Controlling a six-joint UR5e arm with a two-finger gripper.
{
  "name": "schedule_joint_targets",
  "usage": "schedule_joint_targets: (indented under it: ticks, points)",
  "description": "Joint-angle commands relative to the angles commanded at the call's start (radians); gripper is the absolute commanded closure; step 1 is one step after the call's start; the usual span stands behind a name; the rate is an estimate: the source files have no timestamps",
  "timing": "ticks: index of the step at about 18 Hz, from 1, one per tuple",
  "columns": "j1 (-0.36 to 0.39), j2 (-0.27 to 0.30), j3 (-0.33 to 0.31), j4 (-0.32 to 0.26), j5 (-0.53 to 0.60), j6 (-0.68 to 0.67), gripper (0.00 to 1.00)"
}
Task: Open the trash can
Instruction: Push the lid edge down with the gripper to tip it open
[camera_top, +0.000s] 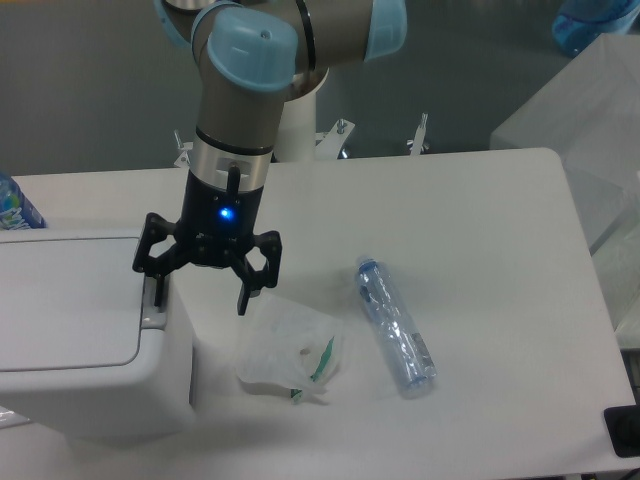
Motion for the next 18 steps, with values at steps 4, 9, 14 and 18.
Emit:
schedule_joint_targets:
  ticks: [4,9,14,18]
  points:
    - [0.0,-0.002,-0.003,0.0,0.0,0.0,0.0]
    - [0.0,0.002,0.02,0.0,0.0,0.002,0.0]
    - [0.014,0.0,0.138,-0.002,0.026,0.064,0.0]
    - [0.038,0.003,0.15,-0.014,0.263,0.176,0.0]
